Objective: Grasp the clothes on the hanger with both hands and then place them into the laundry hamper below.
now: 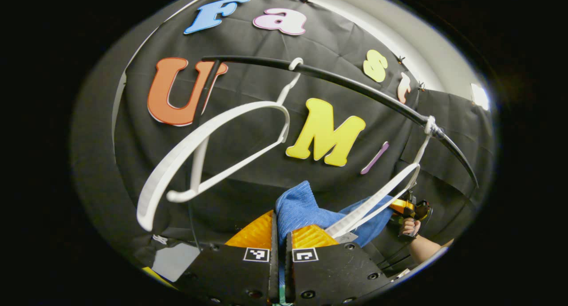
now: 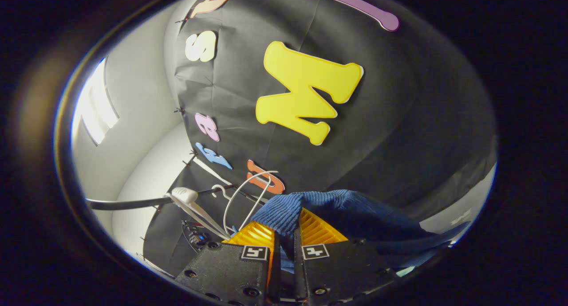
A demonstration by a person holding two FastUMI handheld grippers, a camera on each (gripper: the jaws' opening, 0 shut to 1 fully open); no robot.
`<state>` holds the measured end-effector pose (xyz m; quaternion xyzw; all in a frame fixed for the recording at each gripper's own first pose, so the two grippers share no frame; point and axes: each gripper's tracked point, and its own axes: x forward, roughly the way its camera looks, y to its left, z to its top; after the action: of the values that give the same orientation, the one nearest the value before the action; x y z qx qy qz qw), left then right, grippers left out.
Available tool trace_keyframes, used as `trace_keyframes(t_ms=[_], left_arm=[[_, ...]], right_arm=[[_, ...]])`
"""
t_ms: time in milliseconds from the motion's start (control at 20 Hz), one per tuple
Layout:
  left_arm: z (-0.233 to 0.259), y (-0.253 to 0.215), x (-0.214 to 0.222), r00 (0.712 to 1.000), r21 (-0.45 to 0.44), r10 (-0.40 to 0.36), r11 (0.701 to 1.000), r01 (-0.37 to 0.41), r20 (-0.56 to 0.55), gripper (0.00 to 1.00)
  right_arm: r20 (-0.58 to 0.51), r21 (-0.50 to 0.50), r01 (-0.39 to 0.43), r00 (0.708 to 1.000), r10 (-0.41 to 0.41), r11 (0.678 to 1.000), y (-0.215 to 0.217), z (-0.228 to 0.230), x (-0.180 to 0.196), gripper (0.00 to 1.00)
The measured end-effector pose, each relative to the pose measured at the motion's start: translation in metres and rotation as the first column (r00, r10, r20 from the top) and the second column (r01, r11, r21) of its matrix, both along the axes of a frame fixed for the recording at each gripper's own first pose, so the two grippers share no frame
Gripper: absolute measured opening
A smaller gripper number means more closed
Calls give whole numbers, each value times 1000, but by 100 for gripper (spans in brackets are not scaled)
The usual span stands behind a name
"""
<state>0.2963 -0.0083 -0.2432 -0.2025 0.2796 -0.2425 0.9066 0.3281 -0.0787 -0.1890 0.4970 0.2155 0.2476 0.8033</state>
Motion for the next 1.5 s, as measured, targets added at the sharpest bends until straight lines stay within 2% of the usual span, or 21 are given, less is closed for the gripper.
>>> trace_keyframes(t_ms=[250,500,650,900,1150,1500], left_arm=[[-21,14,-28,998,-15,31,999,-32,-51,5],[-35,13,-66,997,1,21,1000,-21,-72,5],[-34,6,-88,998,3,-6,1000,6,-66,5],[-14,-4,-118,998,-45,-48,998,46,-33,5],[14,-31,-148,995,-97,-96,990,98,28,5],[31,-76,-179,978,-68,-193,978,198,78,5]], right_arm=[[-42,-13,4,999,-4,1000,15,-16,-24,15],[-88,-45,-1,996,-3,999,29,-34,-57,15],[-99,-63,-18,995,11,998,47,-38,-81,15],[-84,-62,-57,995,52,996,82,-28,-114,15],[-85,2,-85,993,85,996,123,-22,-143,15],[-98,-29,-211,973,207,977,196,-25,-166,15]])
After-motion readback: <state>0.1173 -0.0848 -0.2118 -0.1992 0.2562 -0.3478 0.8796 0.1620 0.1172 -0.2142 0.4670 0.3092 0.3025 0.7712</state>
